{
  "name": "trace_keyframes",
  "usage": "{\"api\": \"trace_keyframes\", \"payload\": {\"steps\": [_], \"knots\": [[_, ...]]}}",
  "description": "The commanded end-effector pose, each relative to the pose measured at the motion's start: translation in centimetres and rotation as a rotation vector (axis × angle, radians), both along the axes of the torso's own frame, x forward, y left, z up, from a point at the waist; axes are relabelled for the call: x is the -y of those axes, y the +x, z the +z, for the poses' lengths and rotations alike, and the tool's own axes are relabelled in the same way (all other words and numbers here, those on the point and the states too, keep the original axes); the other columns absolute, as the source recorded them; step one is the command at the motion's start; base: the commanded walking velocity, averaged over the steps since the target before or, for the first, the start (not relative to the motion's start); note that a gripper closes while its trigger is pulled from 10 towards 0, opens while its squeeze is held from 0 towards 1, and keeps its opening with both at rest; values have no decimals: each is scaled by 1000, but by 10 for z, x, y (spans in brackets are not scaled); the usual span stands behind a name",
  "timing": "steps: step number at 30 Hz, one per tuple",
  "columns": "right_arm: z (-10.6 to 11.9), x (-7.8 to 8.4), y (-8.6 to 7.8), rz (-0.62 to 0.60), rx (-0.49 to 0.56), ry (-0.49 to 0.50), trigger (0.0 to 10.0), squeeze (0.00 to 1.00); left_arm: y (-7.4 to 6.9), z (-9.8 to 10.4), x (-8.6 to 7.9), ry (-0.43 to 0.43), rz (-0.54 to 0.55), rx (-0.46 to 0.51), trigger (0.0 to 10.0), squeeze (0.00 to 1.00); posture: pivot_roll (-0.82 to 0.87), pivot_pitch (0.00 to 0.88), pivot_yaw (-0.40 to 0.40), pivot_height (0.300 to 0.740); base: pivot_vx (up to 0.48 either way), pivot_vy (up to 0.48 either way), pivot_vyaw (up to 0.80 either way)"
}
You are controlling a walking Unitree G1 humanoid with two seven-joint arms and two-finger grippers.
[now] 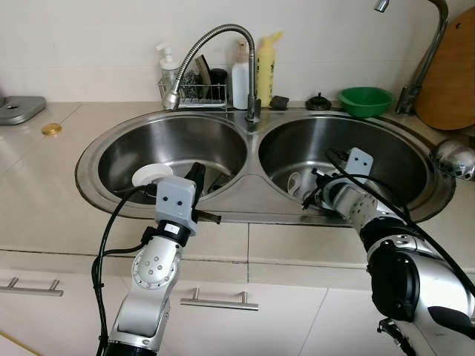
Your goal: Kitchen organization
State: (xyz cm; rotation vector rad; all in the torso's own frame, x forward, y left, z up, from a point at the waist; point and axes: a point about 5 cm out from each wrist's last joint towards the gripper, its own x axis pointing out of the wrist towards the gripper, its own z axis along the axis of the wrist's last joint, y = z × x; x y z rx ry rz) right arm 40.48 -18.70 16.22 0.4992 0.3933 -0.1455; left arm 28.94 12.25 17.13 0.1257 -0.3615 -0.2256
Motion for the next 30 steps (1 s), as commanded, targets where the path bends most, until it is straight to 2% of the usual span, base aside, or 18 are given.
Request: {"api": "trace_keyframes", "payload": {"steps": [1,8,13,16,19,23,25,28,30], "knots": [[-3,-3,-1,-12,-35,47,10000,1000,1,-2,-1,4,8,-1,10000,0,-55,0,5,740,0,0,0],[-5,-3,-1,-28,-42,73,10000,1000,2,-3,2,3,-1,-6,10000,0,-64,0,9,740,0,0,0],[1,-7,1,-16,-4,110,10000,1000,2,-3,2,6,-2,-8,10000,0,-62,0,10,740,0,0,0],[5,-8,2,-40,-7,138,10000,1000,2,-4,1,7,-2,-8,10000,0,-63,0,11,740,0,0,0],[12,-6,4,-78,-7,121,10000,1000,2,-5,1,8,-2,-11,10000,0,-65,0,11,740,0,0,0],[12,-4,4,-58,-43,1,10000,1000,2,-6,3,8,-4,-13,10000,0,-70,0,13,740,0,0,0],[9,2,2,-40,-80,-171,10000,1000,3,-6,3,9,-6,-14,10000,0,-69,0,11,740,0,0,0],[-1,8,-4,-38,-183,-371,10000,1000,3,-6,3,10,-4,-16,10000,0,-72,0,10,740,0,0,0],[-4,8,-6,-51,-225,-406,10000,1000,3,-7,3,10,-3,-17,10000,0,-72,0,10,740,0,0,0]]}}
